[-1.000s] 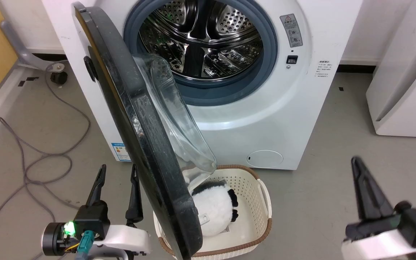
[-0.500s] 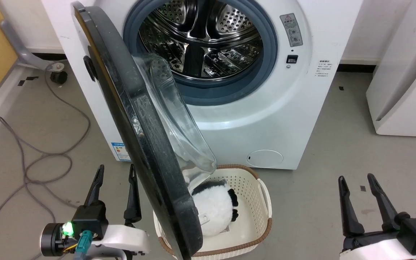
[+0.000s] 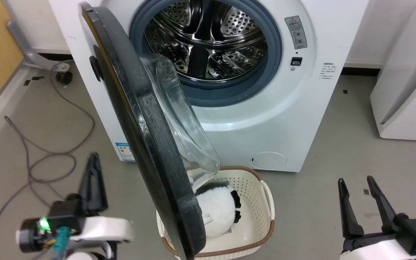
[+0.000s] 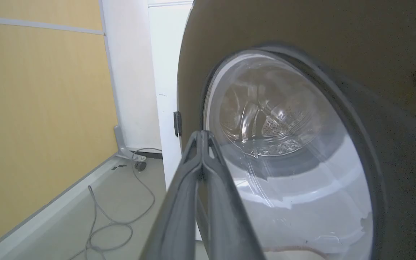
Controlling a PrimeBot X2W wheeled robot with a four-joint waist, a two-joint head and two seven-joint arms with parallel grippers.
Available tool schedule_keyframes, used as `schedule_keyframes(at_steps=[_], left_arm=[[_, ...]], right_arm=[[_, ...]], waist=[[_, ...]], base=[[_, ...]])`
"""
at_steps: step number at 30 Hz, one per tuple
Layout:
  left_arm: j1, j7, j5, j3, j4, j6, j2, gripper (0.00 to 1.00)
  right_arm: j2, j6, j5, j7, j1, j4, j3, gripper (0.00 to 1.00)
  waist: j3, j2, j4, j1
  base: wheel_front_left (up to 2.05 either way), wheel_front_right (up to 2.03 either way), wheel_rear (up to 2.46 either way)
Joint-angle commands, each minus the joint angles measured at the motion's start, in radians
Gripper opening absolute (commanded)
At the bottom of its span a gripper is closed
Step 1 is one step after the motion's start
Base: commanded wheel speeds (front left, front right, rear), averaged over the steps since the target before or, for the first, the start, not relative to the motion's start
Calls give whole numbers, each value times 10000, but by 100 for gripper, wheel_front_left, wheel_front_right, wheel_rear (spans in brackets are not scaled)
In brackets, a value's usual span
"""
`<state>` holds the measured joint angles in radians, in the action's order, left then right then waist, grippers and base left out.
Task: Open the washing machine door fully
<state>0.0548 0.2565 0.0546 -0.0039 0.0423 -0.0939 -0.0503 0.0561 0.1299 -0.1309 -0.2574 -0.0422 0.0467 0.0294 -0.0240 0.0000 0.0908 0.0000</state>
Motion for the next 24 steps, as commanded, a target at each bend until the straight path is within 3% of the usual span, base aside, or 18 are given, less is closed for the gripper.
schedule_keyframes(at_steps=[1, 12, 24], left_arm=[[280, 53, -83, 195, -413, -28, -62, 0], [985, 53, -56, 241, -2323, 465, -68, 0], [1240, 53, -50, -1566, -3775, 1156, -10, 0]], right_arm=[[-58, 8, 119, -43, -130, 5, 16, 100], [-58, 8, 150, -43, -135, -63, 24, 100], [-58, 8, 157, -43, -192, -86, 8, 100]], waist=[[10, 0, 31, 0], [78, 0, 108, 0], [95, 0, 153, 0]], base=[[0, 0, 0], [0, 0, 0], [0, 0, 0]])
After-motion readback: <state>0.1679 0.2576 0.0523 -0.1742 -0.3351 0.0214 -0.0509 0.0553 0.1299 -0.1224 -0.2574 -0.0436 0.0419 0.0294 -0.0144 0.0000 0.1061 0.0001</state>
